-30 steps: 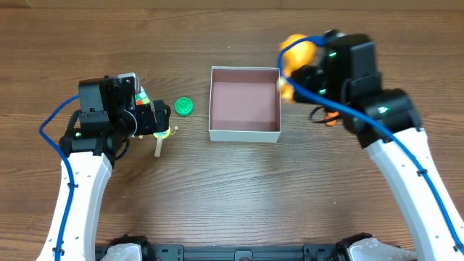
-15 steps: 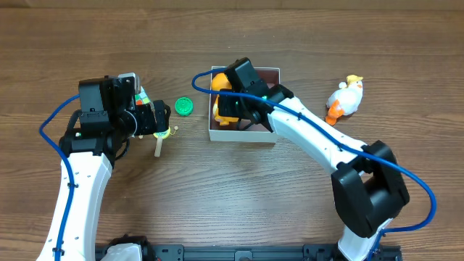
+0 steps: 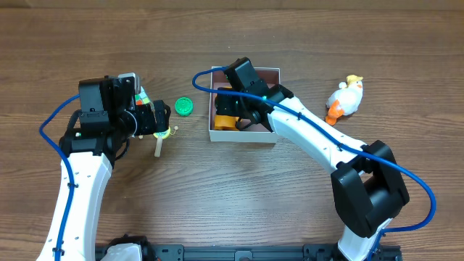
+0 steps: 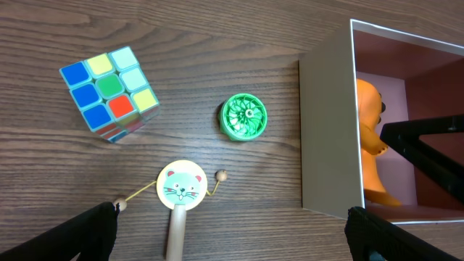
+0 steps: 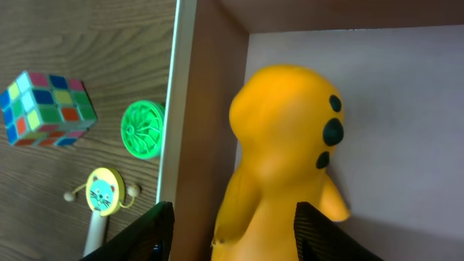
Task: Pack container
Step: 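Carry the orange dinosaur into the white box and release it, then grasp the white duck plush with the right gripper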
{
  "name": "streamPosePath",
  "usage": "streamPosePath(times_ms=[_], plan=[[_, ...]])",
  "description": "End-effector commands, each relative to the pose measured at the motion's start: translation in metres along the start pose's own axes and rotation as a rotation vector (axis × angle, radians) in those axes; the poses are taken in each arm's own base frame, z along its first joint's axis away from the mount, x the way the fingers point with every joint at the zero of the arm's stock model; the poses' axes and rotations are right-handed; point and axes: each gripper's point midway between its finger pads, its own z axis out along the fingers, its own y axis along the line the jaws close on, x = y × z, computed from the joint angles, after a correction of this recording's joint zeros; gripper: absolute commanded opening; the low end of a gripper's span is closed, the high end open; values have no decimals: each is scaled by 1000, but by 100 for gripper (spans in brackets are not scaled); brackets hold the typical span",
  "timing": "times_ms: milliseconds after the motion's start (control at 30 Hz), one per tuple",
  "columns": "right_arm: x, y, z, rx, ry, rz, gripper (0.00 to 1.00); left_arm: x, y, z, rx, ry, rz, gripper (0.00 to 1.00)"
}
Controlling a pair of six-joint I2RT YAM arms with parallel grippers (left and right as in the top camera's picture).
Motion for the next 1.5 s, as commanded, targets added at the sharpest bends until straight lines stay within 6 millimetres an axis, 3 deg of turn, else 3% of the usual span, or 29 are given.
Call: streamPosePath(times_ms=[0, 100, 200, 233, 300, 367, 500, 600, 700, 833, 933, 1000, 1033, 1133, 1167, 1267, 1333, 1367, 1467], plan=[[-16, 8, -28, -9, -59, -76, 56, -10, -3, -3, 2, -22, -1, 100], [-32, 2, -74, 66, -133, -102, 56, -10, -3, -3, 2, -22, -1, 100], [-43, -13, -137, 103, -202, -69, 57, -10, -3, -3, 2, -22, -1, 100], [-48, -35, -163, 159, -237, -35, 60, -10, -3, -3, 2, -22, -1, 100], [-55, -69, -187, 255, -275, 17, 63, -10, -3, -3, 2, -22, -1, 100], [-62, -121, -207, 384, -292, 109, 67, -10, -3, -3, 2, -22, -1, 100], [-67, -206, -207, 519, -258, 288, 69, -10, -3, -3, 2, -22, -1, 100], [-68, -260, -185, 564, -207, 399, 77, -10, -3, -3, 2, -21, -1, 100], [-71, -291, -147, 511, -140, 444, 93, -10, -3, -3, 2, -22, -1, 100], [-66, -323, -104, 489, -70, 477, 98, -10, -3, -3, 2, -22, -1, 100], [-58, -336, -81, 501, -29, 491, 98, -10, -3, -3, 2, -22, -1, 100], [-51, -342, -69, 508, 2, 497, 93, -10, -3, -3, 2, -22, -1, 100], [-47, -344, -63, 512, 19, 500, 85, -10, -3, -3, 2, -22, -1, 100], [-38, -346, -59, 520, 54, 506, 43, -10, -3, -3, 2, -21, -1, 100], [-37, -346, -60, 521, 58, 507, 34, -10, -3, -3, 2, -22, -1, 100], [-39, -339, -75, 524, 57, 504, 23, -10, -3, -3, 2, -22, -1, 100], [-47, -326, -91, 514, 28, 489, 22, -10, -3, -3, 2, -22, -1, 100], [-56, -310, -110, 495, -12, 464, 22, -10, -3, -3, 2, -22, -1, 100], [-69, -238, -153, 358, -87, 294, 22, -10, -3, -3, 2, -22, -1, 100]])
